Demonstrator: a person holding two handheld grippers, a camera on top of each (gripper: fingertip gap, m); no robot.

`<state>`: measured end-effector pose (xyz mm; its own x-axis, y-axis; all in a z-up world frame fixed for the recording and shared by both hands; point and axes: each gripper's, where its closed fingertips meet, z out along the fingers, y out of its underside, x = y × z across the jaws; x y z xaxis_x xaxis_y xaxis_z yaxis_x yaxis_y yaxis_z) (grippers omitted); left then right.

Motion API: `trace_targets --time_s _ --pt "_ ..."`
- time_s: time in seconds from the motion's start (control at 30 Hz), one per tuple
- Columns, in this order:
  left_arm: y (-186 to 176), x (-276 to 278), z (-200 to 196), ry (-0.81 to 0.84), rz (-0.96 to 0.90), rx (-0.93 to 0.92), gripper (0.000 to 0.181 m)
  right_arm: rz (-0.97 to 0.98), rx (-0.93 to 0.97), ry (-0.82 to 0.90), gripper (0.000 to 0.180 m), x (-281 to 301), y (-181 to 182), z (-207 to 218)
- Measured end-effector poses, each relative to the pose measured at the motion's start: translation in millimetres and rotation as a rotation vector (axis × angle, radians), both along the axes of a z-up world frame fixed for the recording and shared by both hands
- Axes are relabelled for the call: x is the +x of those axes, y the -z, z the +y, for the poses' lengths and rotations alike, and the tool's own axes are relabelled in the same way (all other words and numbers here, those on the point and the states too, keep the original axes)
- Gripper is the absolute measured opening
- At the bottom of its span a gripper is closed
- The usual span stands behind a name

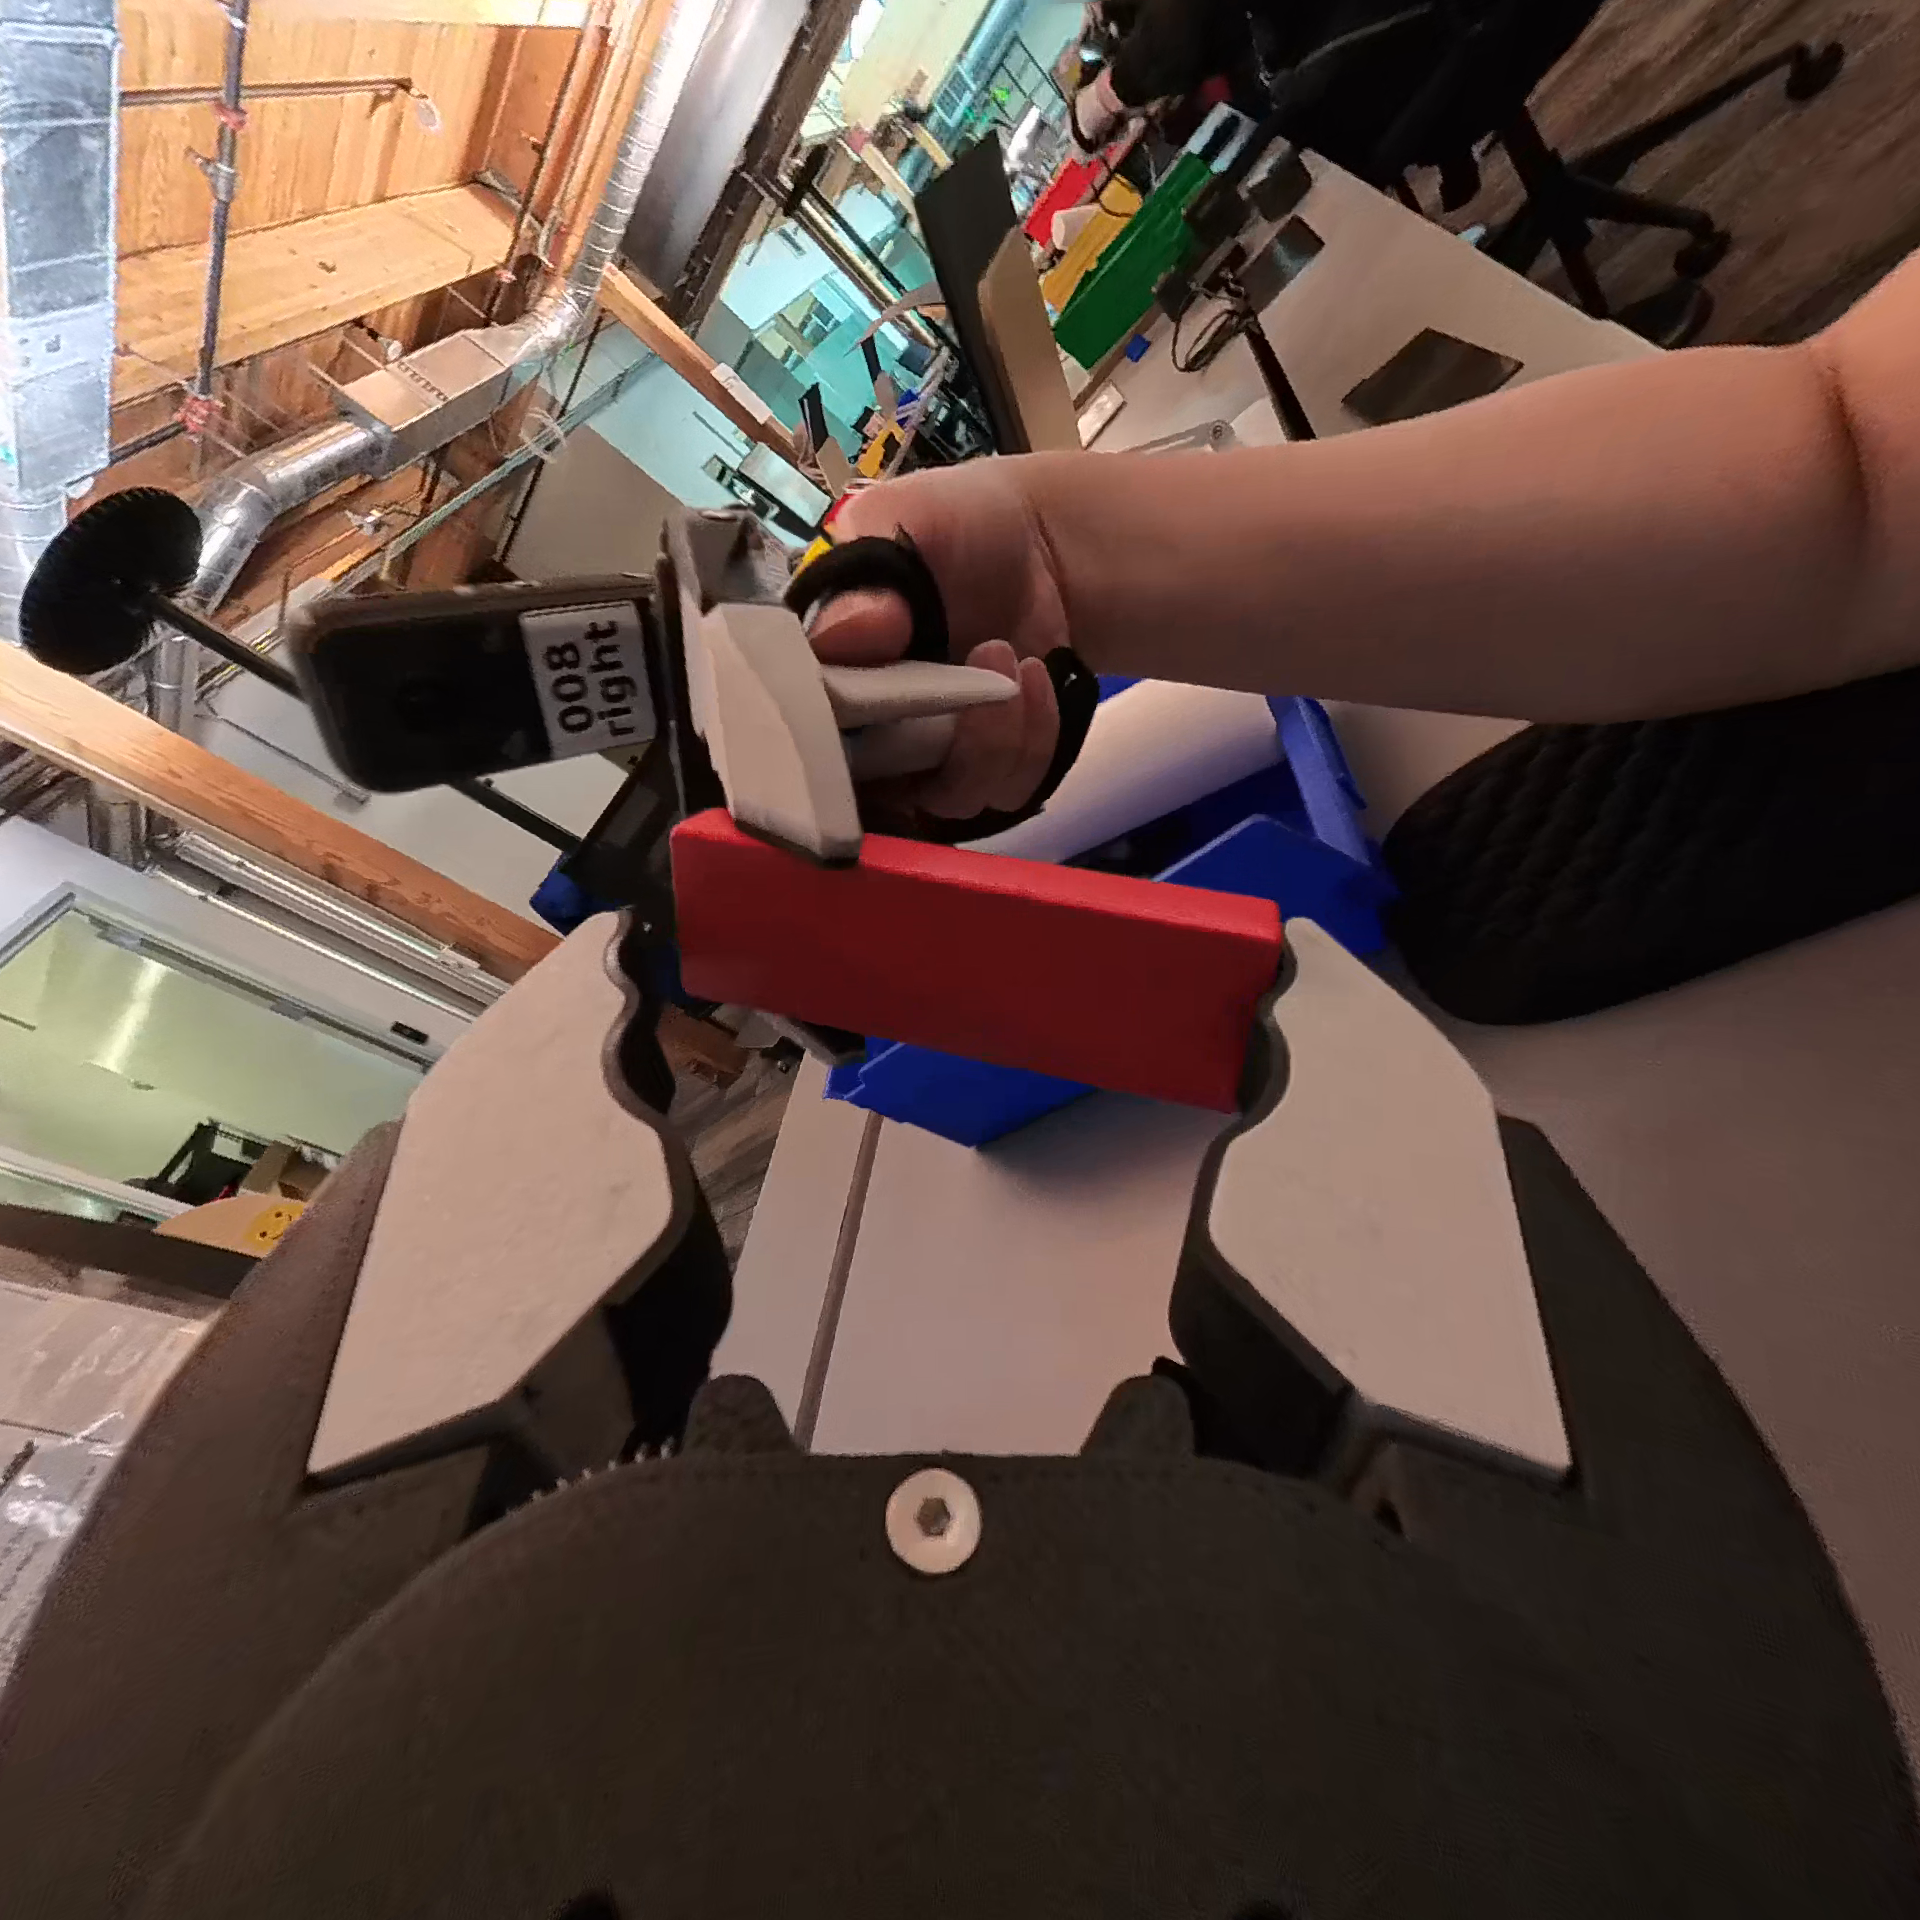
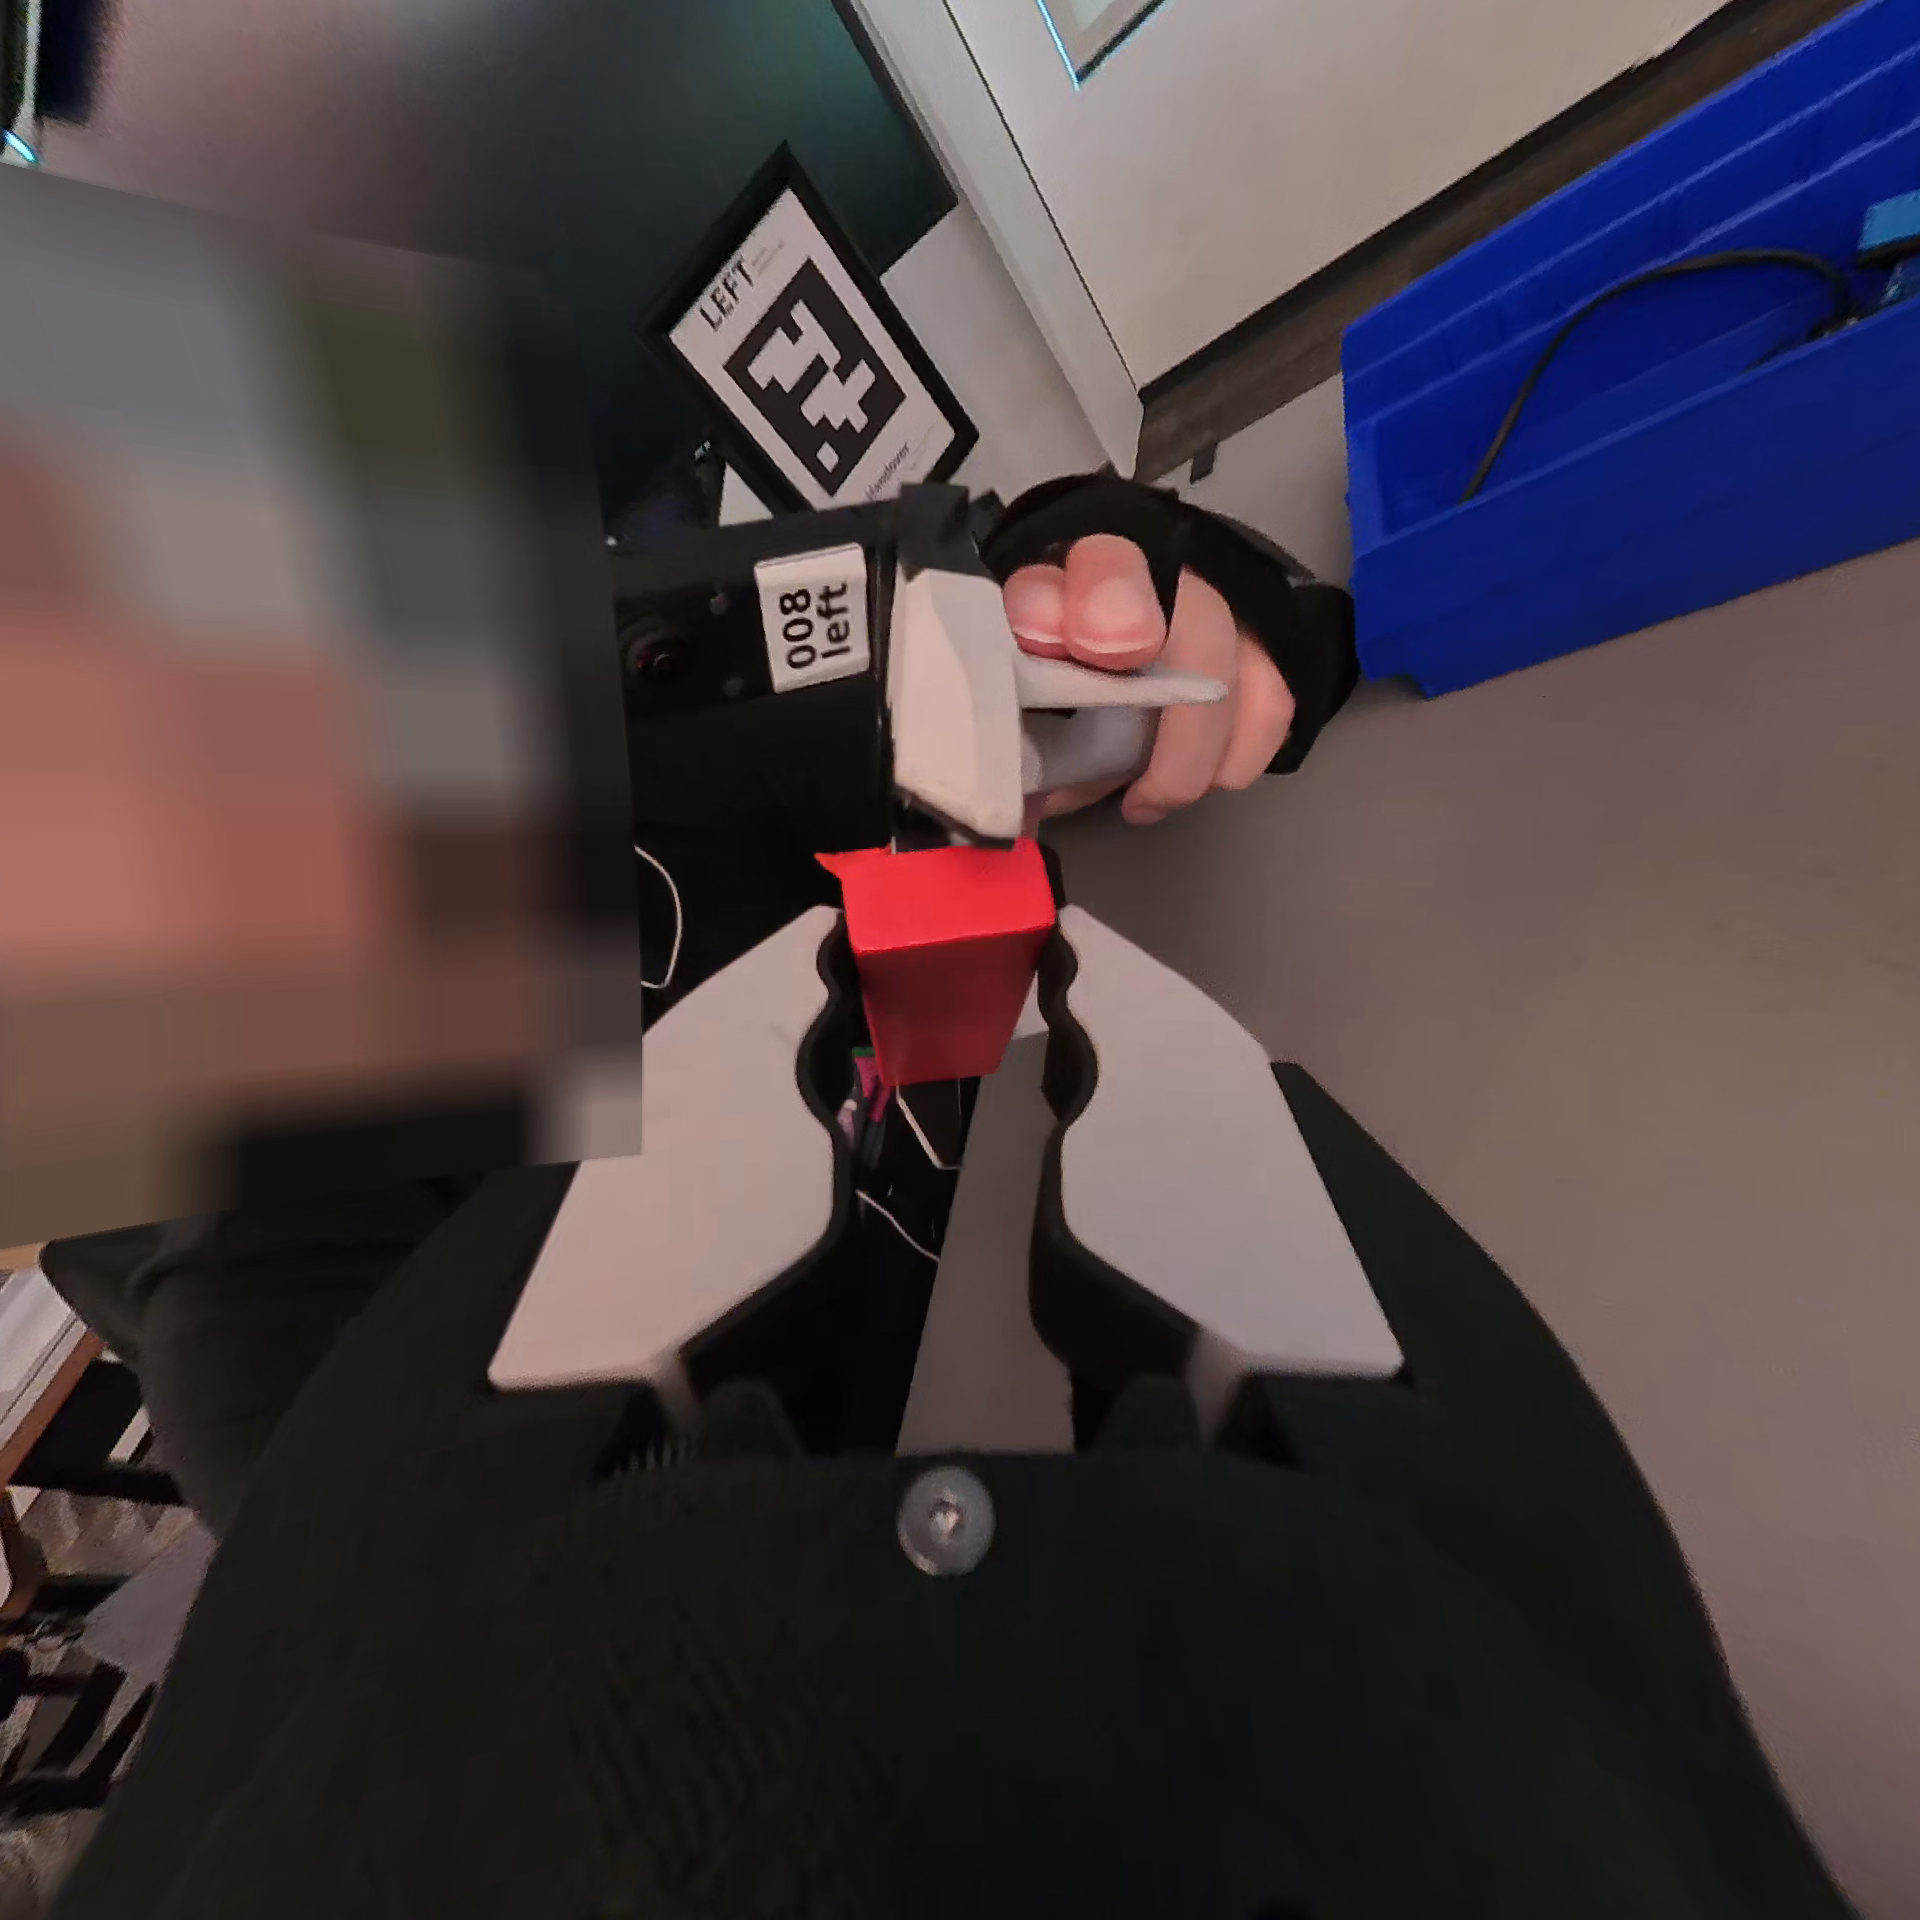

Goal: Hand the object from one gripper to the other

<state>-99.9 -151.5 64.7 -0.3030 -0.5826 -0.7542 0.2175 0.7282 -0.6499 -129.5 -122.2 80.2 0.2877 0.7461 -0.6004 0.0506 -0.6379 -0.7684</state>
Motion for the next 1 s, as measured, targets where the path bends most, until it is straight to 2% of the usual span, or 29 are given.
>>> trace_targets --time_s 0.13,0.23,0.27,0.33,0.4,0.53,0.63,0.77,0.87,1.0 --pt "5.3 2.8 -1.0 -0.026 -0.018 0.067 0.109 -0.014 -0.001 -0.006 0.034 -4.1 3.1 1.5" --pt "-4.7 6.2 6.2 -0.086 -0.091 0.091 0.109 -0.011 0.07 0.028 0.035 -1.5 -4.4 5.2" --pt "-11.1 6.8 10.5 -0.115 -0.132 0.095 0.109 -0.036 0.118 0.063 0.046 1.6 -5.7 9.0" --pt "-28.8 6.3 24.7 -0.194 -0.228 0.088 0.109 -0.105 0.265 0.179 0.06 13.6 -11.5 21.4" --pt "-54.9 0.8 46.6 -0.301 -0.356 0.049 0.109 -0.188 0.481 0.303 0.066 28.8 -24.6 32.7" --pt "-104.0 -27.4 101.9 -0.56 -0.627 0.009 0.109 -0.353 0.933 0.594 0.066 57.7 -62.7 44.7" --pt "-118.4 -42.9 125.6 -0.693 -0.729 0.037 0.109 -0.375 1.104 0.695 0.058 60.7 -82.5 39.2" --pt "-117.5 -42.4 125.4 -0.713 -0.75 0.04 0.109 -0.27 1.071 0.702 0.048 49.5 -91.1 38.1" --pt "-105.8 -30.1 121.5 -0.763 -0.716 0.14 0.109 -0.181 0.979 0.681 0.037 32.8 -89.3 43.9" --pt "-84.4 -9.9 115.0 -0.808 -0.631 0.28 0.109 -0.315 0.85 0.674 0.036 16.5 -63.6 61.9"
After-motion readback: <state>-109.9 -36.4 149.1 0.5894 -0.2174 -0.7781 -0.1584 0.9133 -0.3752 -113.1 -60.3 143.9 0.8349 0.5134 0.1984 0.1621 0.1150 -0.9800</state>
